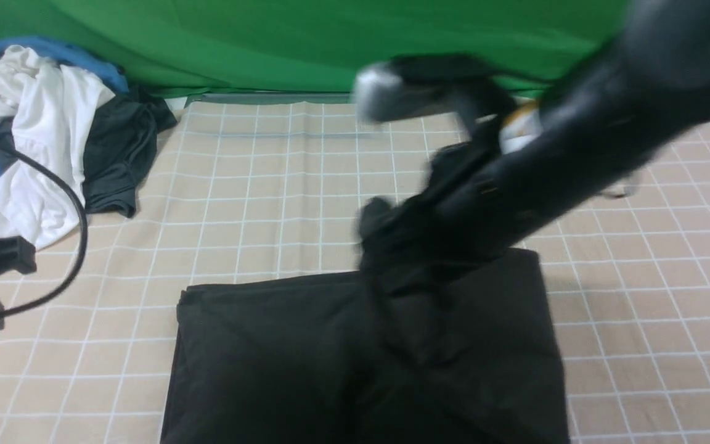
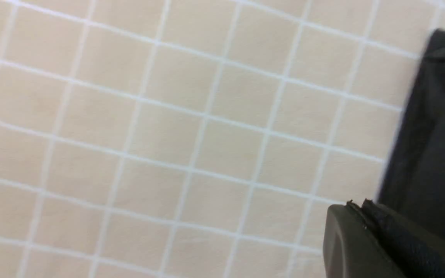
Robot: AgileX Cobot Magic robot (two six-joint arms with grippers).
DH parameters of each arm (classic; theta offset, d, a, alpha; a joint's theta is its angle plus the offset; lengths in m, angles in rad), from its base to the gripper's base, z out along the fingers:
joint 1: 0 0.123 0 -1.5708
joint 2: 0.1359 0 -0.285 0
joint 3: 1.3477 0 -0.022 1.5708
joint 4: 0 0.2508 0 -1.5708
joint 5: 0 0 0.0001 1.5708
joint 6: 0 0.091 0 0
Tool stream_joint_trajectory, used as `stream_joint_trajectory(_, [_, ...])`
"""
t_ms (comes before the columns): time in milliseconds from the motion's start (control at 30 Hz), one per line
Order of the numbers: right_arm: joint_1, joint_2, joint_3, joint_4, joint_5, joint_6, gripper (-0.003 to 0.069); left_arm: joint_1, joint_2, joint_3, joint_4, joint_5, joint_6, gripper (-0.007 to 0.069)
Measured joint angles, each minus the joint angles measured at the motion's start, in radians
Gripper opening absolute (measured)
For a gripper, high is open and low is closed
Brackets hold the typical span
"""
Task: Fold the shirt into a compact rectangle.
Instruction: 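Fold the right end of the dark garment over onto its left end with the right gripper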
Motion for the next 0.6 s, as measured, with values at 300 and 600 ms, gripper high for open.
stream_joint_trajectory(300, [0.133,0.341,-0.260,0.011,-0.050,0.021,0.0078,0.019,-0.026,0.000,-0.093,-0.031,0.057,0.0019])
stream_joint_trajectory(600, [0.175,0.535,-0.442,0.036,-0.105,0.065,0.0414,0.019,-0.028,0.000,-0.097,-0.036,0.061,0.0019])
